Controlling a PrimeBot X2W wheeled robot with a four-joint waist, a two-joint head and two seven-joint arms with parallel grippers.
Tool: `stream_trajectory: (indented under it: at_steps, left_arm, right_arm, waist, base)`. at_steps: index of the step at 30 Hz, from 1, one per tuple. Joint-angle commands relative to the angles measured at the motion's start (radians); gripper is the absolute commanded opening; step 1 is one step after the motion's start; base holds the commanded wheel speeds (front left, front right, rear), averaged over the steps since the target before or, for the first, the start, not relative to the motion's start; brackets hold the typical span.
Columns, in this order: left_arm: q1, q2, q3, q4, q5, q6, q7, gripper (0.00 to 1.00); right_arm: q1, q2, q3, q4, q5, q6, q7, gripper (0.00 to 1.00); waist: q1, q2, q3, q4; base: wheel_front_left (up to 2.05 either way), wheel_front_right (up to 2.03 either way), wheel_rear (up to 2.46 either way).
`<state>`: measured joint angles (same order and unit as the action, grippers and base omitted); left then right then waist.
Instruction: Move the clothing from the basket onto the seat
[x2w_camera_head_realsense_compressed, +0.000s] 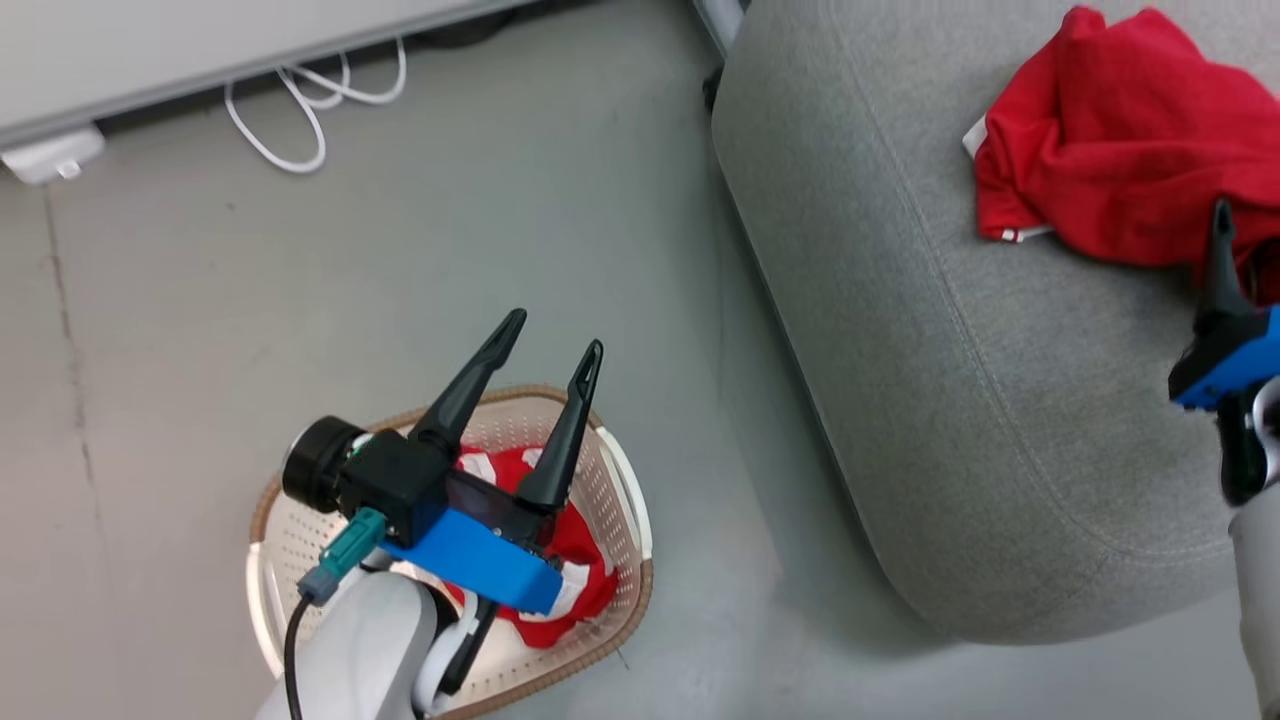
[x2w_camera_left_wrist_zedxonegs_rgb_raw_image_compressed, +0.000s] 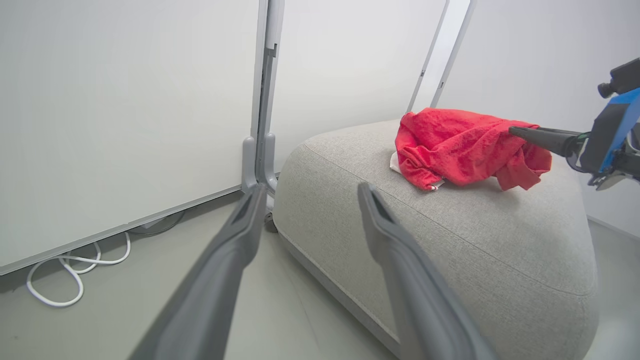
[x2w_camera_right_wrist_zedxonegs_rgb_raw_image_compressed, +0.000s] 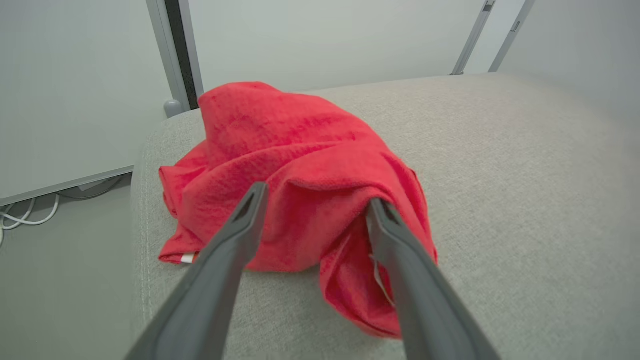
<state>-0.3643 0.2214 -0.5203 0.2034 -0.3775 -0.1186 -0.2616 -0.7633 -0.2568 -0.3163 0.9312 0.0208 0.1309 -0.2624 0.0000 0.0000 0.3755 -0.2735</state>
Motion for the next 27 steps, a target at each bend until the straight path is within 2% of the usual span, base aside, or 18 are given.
stream_trajectory:
  at_steps: [1, 8, 15, 22, 27]
  left_arm:
    - [0.022, -0.008, 0.013, 0.003, 0.002, -0.003, -0.004, 1.00]
    - [0.106, -0.055, 0.075, 0.020, 0.009, -0.008, -0.005, 1.00]
    - [0.172, -0.093, 0.137, 0.048, 0.018, -0.012, -0.005, 1.00]
    - [0.216, -0.108, 0.201, 0.080, 0.035, -0.013, -0.005, 1.00]
    - [0.229, -0.112, 0.241, 0.096, 0.041, -0.014, -0.005, 1.00]
  right_arm:
    - [0.033, 0.005, 0.001, -0.014, 0.007, 0.000, -0.003, 1.00]
    - [0.169, 0.026, 0.052, -0.118, 0.034, 0.000, -0.003, 1.00]
    - [0.328, 0.051, 0.090, -0.302, 0.035, 0.000, 0.023, 1.00]
    - [0.468, 0.110, 0.107, -0.527, 0.013, 0.000, 0.083, 1.00]
    - [0.545, 0.135, 0.120, -0.632, -0.019, 0.000, 0.121, 1.00]
  waist:
    - [0.0000, 0.0000, -0.046, 0.015]
    - [0.0000, 0.0000, -0.139, 0.043]
    - [0.0000, 0.0000, -0.209, 0.091]
    - [0.0000, 0.0000, -0.255, 0.144]
    - [0.0000, 0.0000, -0.275, 0.182]
  base:
    - [0.00, 0.00, 0.00]
    - [0.00, 0.00, 0.00]
    - [0.00, 0.00, 0.00]
    - [0.00, 0.00, 0.00]
    - [0.00, 0.00, 0.00]
